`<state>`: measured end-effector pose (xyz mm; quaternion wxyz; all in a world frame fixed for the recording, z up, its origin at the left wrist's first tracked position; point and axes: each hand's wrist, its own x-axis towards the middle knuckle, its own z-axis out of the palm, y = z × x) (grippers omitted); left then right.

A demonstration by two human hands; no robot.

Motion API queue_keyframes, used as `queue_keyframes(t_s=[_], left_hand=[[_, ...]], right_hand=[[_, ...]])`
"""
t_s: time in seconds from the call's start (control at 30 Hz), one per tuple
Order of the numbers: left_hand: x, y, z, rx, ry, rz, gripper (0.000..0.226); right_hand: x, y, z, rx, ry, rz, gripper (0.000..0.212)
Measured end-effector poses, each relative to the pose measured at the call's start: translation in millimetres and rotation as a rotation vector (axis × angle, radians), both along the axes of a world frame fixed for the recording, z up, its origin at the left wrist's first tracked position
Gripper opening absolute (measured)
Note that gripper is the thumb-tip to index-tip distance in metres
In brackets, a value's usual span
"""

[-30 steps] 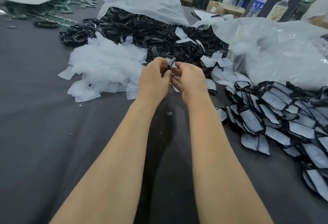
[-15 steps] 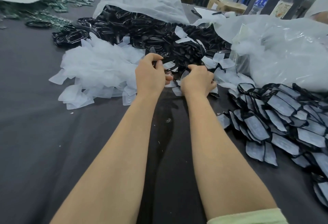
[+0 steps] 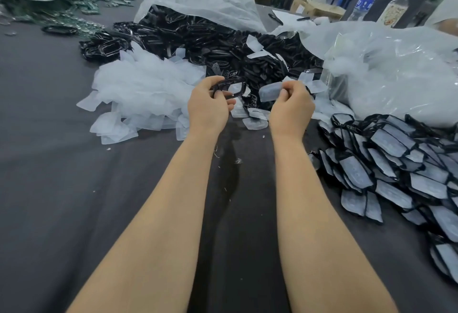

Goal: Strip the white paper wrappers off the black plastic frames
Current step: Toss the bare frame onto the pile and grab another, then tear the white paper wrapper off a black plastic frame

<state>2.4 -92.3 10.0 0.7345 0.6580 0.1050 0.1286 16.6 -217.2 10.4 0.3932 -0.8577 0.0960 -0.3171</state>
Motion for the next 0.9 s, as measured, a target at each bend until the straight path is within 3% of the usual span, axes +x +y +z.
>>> queue_keyframes(t_s=[0.33,0.47,0.57,0.77,0.9], left_hand=[[-30,19,-6,0.06,-0.069,0.071,0.035],[-36,22,-11,0.092,-0.087,0.09,0.035],[-36,21,-10,0.109,-0.087,0.088,0.034],[-37,16,-8,0.216,-0.141,-0.019,0.021],[-36,19,-9,0.16,-0.145,-0.07,0.022]], right_hand=[[-37,30,3,0.056,-0.087,0.205,0.025],[-41,43,1,0.433,-0.026,0.364,0.009],[-40,42,0,0.597,0.024,0.481,0.014],[-40,43,-2,0.469,0.037,0.46,0.017],[-40,46,-6,0.44,0.042,0.368,0.013]])
